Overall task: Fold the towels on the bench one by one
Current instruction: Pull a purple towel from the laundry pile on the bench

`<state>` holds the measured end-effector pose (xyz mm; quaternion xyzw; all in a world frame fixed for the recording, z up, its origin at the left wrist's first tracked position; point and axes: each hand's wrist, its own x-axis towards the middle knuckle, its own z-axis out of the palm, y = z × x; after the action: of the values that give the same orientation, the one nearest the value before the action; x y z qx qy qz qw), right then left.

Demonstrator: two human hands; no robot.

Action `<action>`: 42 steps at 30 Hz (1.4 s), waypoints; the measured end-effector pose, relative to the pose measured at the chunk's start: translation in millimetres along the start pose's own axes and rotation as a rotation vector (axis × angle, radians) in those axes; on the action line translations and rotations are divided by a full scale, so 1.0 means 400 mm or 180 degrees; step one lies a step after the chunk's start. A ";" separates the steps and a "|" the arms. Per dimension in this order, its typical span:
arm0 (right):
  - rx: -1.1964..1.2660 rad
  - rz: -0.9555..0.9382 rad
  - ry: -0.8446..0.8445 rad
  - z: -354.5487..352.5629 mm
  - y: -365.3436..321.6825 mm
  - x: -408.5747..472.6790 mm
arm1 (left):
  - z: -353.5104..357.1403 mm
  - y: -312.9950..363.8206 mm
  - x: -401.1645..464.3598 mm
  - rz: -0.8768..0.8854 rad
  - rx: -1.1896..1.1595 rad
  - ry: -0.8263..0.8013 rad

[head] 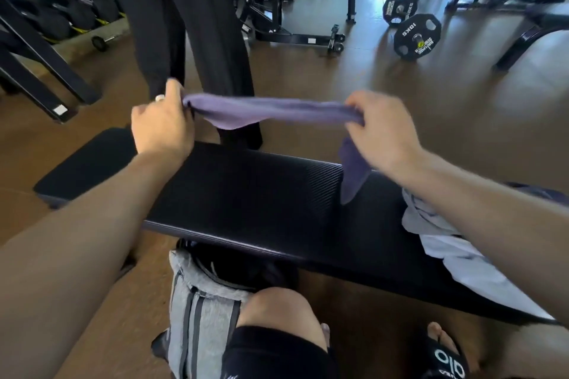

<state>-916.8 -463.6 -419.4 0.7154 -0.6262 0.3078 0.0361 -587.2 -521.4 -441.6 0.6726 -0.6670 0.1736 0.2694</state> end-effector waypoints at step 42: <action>0.0351 0.0920 -0.0505 0.145 0.208 -0.275 | 0.097 0.393 -0.341 0.0668 -0.1890 -0.2833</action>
<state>-973.2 -410.6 -547.6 0.6409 -0.7055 0.2862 -0.0975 -754.6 -429.3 -532.8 0.5060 -0.8005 -0.2977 0.1206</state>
